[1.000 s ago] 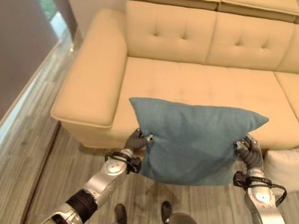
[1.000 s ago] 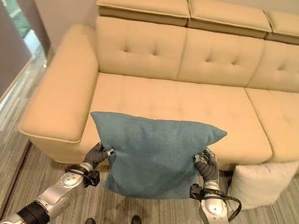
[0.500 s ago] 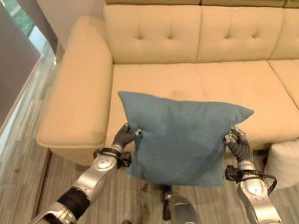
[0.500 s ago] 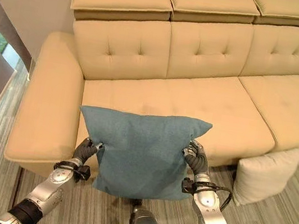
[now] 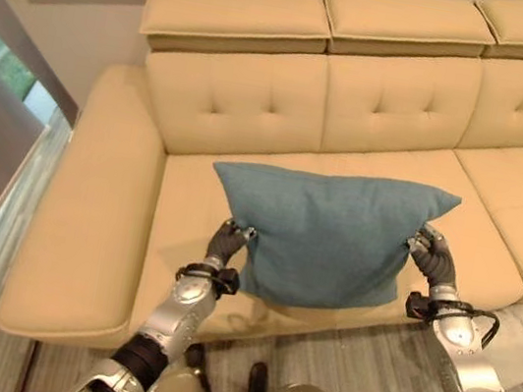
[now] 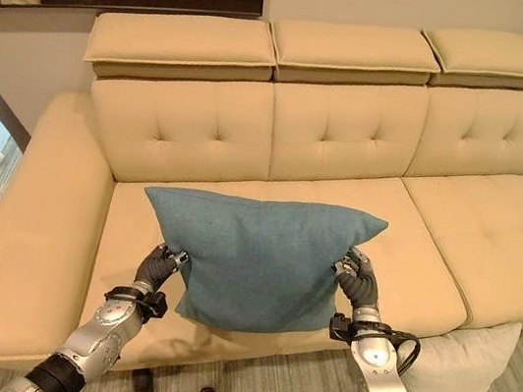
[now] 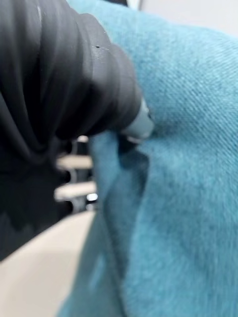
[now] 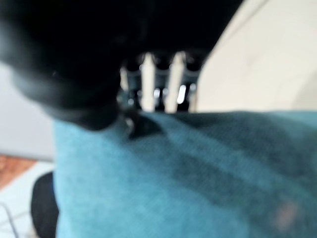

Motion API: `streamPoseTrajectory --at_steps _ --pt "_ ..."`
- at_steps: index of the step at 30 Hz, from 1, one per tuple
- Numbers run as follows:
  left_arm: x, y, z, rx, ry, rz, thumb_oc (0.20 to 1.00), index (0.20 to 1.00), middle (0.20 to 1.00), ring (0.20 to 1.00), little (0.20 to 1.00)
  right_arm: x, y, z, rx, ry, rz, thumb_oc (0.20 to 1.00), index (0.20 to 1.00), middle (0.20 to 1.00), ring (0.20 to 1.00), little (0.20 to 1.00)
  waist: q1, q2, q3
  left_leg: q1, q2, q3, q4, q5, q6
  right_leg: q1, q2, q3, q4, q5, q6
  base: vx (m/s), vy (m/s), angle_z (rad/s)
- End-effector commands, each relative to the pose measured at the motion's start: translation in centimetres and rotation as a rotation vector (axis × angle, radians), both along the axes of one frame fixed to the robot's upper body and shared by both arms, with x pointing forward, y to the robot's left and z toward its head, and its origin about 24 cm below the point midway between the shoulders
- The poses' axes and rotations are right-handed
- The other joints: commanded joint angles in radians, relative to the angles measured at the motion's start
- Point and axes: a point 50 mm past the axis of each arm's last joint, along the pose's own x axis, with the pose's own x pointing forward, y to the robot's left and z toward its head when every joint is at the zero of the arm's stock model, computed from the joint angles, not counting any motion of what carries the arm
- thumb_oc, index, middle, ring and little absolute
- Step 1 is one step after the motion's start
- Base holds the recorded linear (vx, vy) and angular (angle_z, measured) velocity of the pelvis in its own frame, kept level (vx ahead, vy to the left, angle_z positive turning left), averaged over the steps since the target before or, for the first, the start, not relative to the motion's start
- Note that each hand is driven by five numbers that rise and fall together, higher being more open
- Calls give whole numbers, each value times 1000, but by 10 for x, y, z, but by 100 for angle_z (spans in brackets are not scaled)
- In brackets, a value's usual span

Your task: Pick up all the scattered cushions and arrange them neatly on the sofa.

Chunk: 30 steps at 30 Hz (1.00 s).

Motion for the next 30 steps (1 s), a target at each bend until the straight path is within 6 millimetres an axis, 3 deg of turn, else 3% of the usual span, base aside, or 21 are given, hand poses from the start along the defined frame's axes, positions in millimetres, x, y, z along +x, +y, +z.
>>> streamPoseTrajectory --at_steps 1,4,5,8,9,13,14,21,24,26,30 --pt "13 -22 44 -67 -237 -117 200 200 200 200 200 14 31 24 58 -159 114 200 200 200 200 200 57 -39 -36 70 -145 44 -17 -68 -12 208 -33 -8 -258 83 145 181 175 6" --pt "13 -16 47 -61 -254 -91 200 200 200 200 200 21 40 29 51 -179 142 200 200 200 200 200 81 -31 -38 128 -175 73 -47 -100 19 192 -61 -6 -162 76 172 162 200 -68" --pt "17 -10 50 -47 -265 -70 200 200 200 200 200 25 45 30 70 -181 152 200 200 200 200 200 83 -30 -26 146 -176 69 -50 -107 40 110 -67 33 -22 108 209 119 106 -112" --pt "20 -5 52 -26 -280 -70 200 200 200 200 200 25 47 29 81 -180 151 200 200 200 200 200 80 -26 -33 161 -181 53 -69 -123 45 78 -89 71 -66 123 217 96 -27 19" --pt "22 -6 55 -22 -292 -79 200 200 200 200 200 25 45 28 95 -180 136 200 200 200 200 200 66 -28 -34 174 -191 24 -87 -129 40 28 -103 117 -172 173 233 129 -107 3" --pt "25 -8 56 -8 -300 -93 200 200 200 200 200 22 45 23 98 -166 127 200 200 200 200 200 43 -42 -20 193 -197 -13 -79 -145 35 0 -104 158 -234 202 247 88 -147 47" --pt "23 -6 53 3 -290 -96 200 200 200 200 200 21 46 22 88 -159 128 200 200 200 200 200 55 -54 -33 203 -199 -11 -77 -157 31 32 -126 129 -277 214 247 77 -206 55" --pt "17 -5 48 17 -271 -100 200 200 200 200 200 12 35 16 67 -135 109 200 200 200 200 200 61 -47 -68 210 -162 -27 -91 -131 -2 106 -114 68 -303 195 218 70 -178 45" --pt "24 -9 60 57 -328 -98 200 200 200 200 200 9 26 20 26 -155 78 200 200 200 200 200 45 -40 -60 176 -138 -7 -72 -127 -20 115 -118 -1 -300 169 203 6 -111 72" --pt "26 -10 63 68 -341 -95 200 200 200 200 200 12 26 23 22 -168 79 200 200 200 200 200 46 -40 -53 164 -137 -16 -60 -126 -22 115 -118 -4 -300 170 203 15 -49 47" --pt "49 -13 92 172 -454 -74 200 200 200 200 200 35 33 48 7 -262 86 200 200 200 200 200 55 -33 -41 140 -138 -7 -77 -129 -16 68 -120 -3 -302 180 206 25 -2 -10"
